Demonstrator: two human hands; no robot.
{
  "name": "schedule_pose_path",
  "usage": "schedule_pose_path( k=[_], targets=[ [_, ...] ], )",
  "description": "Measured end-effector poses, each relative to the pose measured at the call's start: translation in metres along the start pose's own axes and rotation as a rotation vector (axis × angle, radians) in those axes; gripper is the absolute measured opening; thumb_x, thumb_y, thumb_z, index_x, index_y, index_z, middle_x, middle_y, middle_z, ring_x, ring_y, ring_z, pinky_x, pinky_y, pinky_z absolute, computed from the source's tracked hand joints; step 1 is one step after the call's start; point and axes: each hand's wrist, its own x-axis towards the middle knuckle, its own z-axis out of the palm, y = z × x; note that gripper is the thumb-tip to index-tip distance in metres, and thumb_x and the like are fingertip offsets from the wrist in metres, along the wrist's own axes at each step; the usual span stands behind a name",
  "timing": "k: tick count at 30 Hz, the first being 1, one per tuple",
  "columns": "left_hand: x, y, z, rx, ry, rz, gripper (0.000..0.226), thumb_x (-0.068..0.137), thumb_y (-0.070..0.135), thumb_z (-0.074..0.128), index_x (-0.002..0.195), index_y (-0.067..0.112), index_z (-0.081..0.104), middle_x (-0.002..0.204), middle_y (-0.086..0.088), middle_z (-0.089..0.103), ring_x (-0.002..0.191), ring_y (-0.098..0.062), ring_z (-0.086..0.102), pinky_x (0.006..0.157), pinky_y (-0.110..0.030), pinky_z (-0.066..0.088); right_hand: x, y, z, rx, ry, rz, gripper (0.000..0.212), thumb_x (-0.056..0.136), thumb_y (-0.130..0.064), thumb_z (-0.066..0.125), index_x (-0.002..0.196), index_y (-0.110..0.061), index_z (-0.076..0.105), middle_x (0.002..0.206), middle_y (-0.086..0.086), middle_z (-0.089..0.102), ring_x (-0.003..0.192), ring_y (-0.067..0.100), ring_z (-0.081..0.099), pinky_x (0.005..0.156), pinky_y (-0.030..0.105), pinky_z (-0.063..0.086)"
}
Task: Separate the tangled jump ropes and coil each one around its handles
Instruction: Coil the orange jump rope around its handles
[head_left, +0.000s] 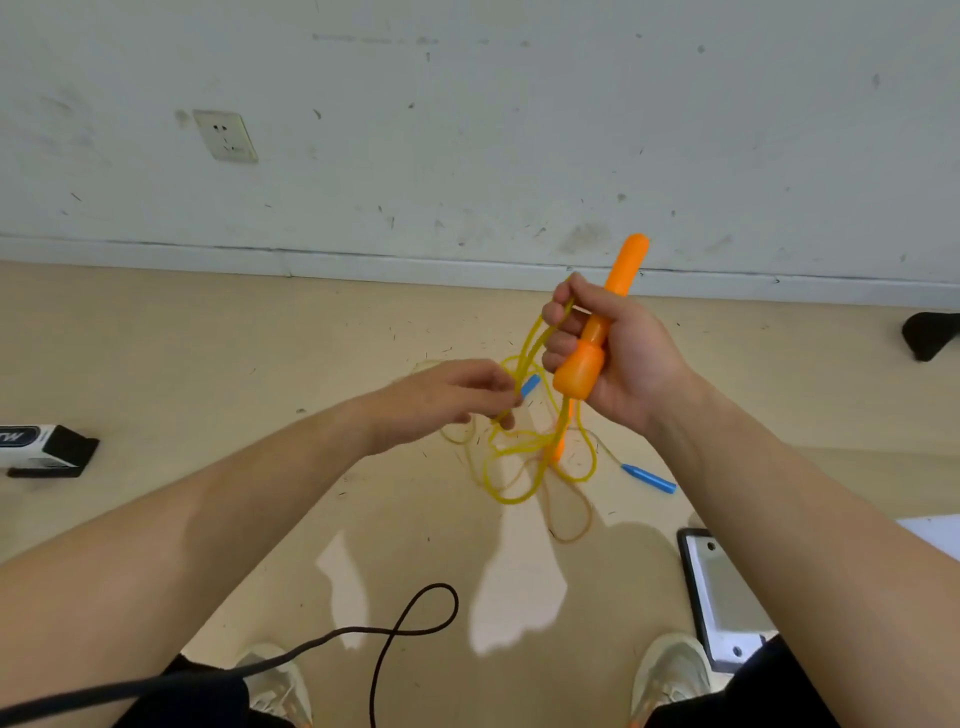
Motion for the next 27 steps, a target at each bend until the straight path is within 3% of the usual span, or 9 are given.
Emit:
schedule_pose_path(
  k=[2,5,10,13,16,20,22,24,27],
  targets=[
    [0.000,-0.004,-0.002,0.049,-0.042,-0.007,0.018,0.086,0.039,0.057,0.093,0.023,0.061,0.104,0.000,0.073,0.099,-0.006,0.058,0.098,-0.038,0.041,-0.001,-0.004,-0.002,0.047,0.008,-0.001,0.025,0.101,-0.026,0.048,0.080,-0.015,0.054,0.066,0.000,0.053,0.046,0.011,0.038,0.046,0.021,0.036],
    [0.005,-0.010,-0.006,0.165,0.036,0.062,0.013,0.086,0.035,0.062,0.084,0.022,0.062,0.086,0.001,0.073,0.082,-0.008,0.057,0.079,-0.035,0.040,-0.002,-0.008,-0.006,0.061,0.026,-0.009,0.026,0.101,-0.027,0.047,0.078,-0.016,0.053,0.062,-0.002,0.050,0.045,0.010,0.036,0.045,0.021,0.034],
    [0.011,-0.037,-0.023,0.441,0.136,0.009,0.021,0.071,0.051,0.065,0.078,0.032,0.061,0.089,-0.002,0.067,0.087,-0.024,0.062,0.085,-0.043,0.051,-0.003,-0.014,-0.012,0.081,0.060,-0.048,0.027,0.102,-0.027,0.047,0.078,-0.017,0.053,0.061,-0.004,0.050,0.044,0.009,0.034,0.047,0.021,0.031],
    [0.012,-0.069,-0.026,0.703,0.073,-0.109,0.011,0.085,0.039,0.064,0.082,0.030,0.059,0.090,0.004,0.067,0.089,-0.020,0.061,0.085,-0.040,0.051,-0.004,-0.026,-0.017,0.166,0.066,-0.101,0.026,0.102,-0.028,0.045,0.079,-0.018,0.052,0.060,-0.006,0.049,0.042,0.007,0.036,0.045,0.020,0.034],
    [0.009,-0.083,-0.034,0.746,0.138,-0.140,0.013,0.097,0.028,0.057,0.085,0.029,0.062,0.091,0.008,0.066,0.088,-0.016,0.060,0.078,-0.027,0.046,-0.004,-0.035,-0.029,0.160,0.151,-0.140,0.024,0.101,-0.029,0.048,0.081,-0.018,0.054,0.063,-0.007,0.052,0.045,0.008,0.038,0.047,0.020,0.037],
    [0.000,-0.048,-0.042,0.255,0.286,-0.049,0.022,0.102,0.007,0.050,0.089,0.015,0.065,0.088,-0.006,0.074,0.080,-0.016,0.067,0.073,-0.028,0.052,0.003,-0.024,-0.041,-0.179,0.420,-0.141,0.023,0.103,-0.028,0.049,0.099,-0.008,0.060,0.088,0.008,0.074,0.049,0.013,0.049,0.051,0.026,0.044],
    [-0.006,-0.026,-0.042,0.027,0.322,0.006,0.019,0.104,0.009,0.047,0.096,0.010,0.064,0.092,-0.011,0.075,0.081,-0.019,0.071,0.070,-0.027,0.056,0.006,-0.015,-0.043,-0.324,0.502,-0.065,0.023,0.103,-0.028,0.050,0.102,-0.006,0.057,0.101,0.019,0.072,0.051,0.016,0.055,0.052,0.029,0.046],
    [-0.010,-0.007,-0.040,-0.111,0.361,0.058,0.017,0.105,0.013,0.048,0.100,0.010,0.064,0.097,-0.010,0.076,0.084,-0.021,0.075,0.072,-0.027,0.060,0.007,-0.005,-0.041,-0.457,0.493,0.027,0.021,0.101,-0.024,0.052,0.102,-0.004,0.057,0.103,0.021,0.070,0.054,0.020,0.059,0.051,0.029,0.047],
    [-0.011,0.015,-0.036,-0.376,0.402,0.096,0.016,0.105,0.015,0.047,0.102,0.009,0.062,0.096,-0.009,0.076,0.088,-0.025,0.075,0.075,-0.030,0.062,0.002,0.012,-0.026,-0.596,0.268,0.156,0.021,0.095,-0.015,0.056,0.108,0.000,0.063,0.102,0.016,0.075,0.050,0.021,0.055,0.050,0.029,0.044]
  ],
)
